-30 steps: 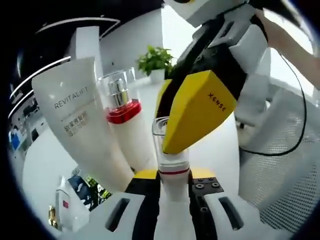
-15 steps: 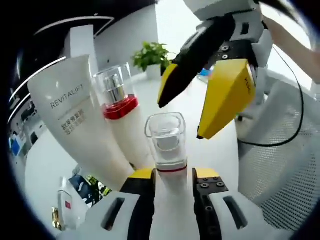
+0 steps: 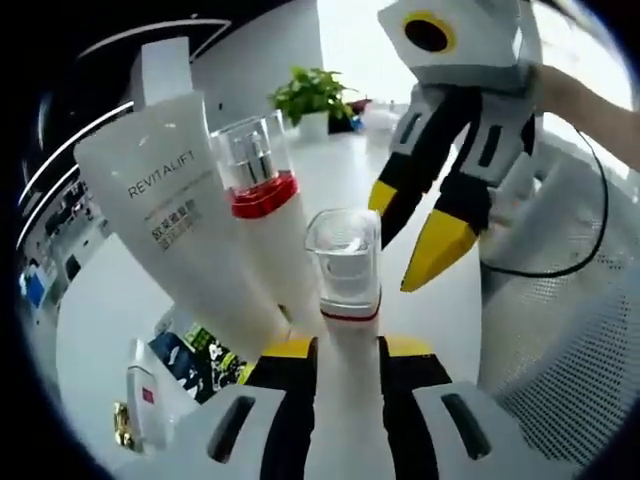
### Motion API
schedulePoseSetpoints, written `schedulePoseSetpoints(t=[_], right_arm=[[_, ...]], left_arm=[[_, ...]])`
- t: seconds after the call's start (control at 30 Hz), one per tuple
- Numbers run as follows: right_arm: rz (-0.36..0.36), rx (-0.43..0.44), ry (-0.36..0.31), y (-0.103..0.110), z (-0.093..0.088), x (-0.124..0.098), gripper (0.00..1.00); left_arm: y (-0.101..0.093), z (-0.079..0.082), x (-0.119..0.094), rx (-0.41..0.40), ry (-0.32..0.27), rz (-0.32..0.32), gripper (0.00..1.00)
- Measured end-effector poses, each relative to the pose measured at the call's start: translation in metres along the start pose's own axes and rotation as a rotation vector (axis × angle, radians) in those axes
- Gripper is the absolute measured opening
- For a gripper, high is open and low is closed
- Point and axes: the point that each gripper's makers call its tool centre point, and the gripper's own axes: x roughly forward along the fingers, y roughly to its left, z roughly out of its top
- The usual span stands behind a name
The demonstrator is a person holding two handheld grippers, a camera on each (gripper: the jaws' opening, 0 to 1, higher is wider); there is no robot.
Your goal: Arrange the skincare products in the storage area until every visible bottle or jar stands upright without overlapping.
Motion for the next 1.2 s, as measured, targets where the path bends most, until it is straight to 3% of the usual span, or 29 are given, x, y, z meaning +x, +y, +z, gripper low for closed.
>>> schedulePoseSetpoints(t=[0.1, 0.33, 0.6, 0.93, 1.07, 1.2], right_arm=[[0.012, -0.003, 0.009, 0.002, -0.001, 0.006, 0.11], [0.028, -0.006, 0.056, 0.003, -0.006, 0.021, 0.09], [0.03, -0.02, 0.073, 0.003, -0.004, 0.031, 0.06], [0.011, -0.038, 0.03, 0.001, 0.003, 0.04, 0.02], [-0.041, -0.097, 0.077, -0.008, -0.006, 0.042, 0.04], [-0.033, -0.102, -0.002, -0.007, 0.001, 0.045, 0.09]], left_arm=[[0.0, -0.002, -0.001, -0.001, 0.015, -0.004, 0.19], [-0.006, -0.005, -0.004, -0.019, 0.033, -0.039, 0.08], [-0.001, -0.009, -0.003, -0.026, 0.045, -0.027, 0.08], [0.003, -0.013, 0.001, -0.042, 0.064, -0.006, 0.09], [0.006, -0.018, 0.001, -0.043, 0.083, 0.008, 0.1], [0.004, -0.013, 0.0, -0.05, 0.062, 0.002, 0.09]])
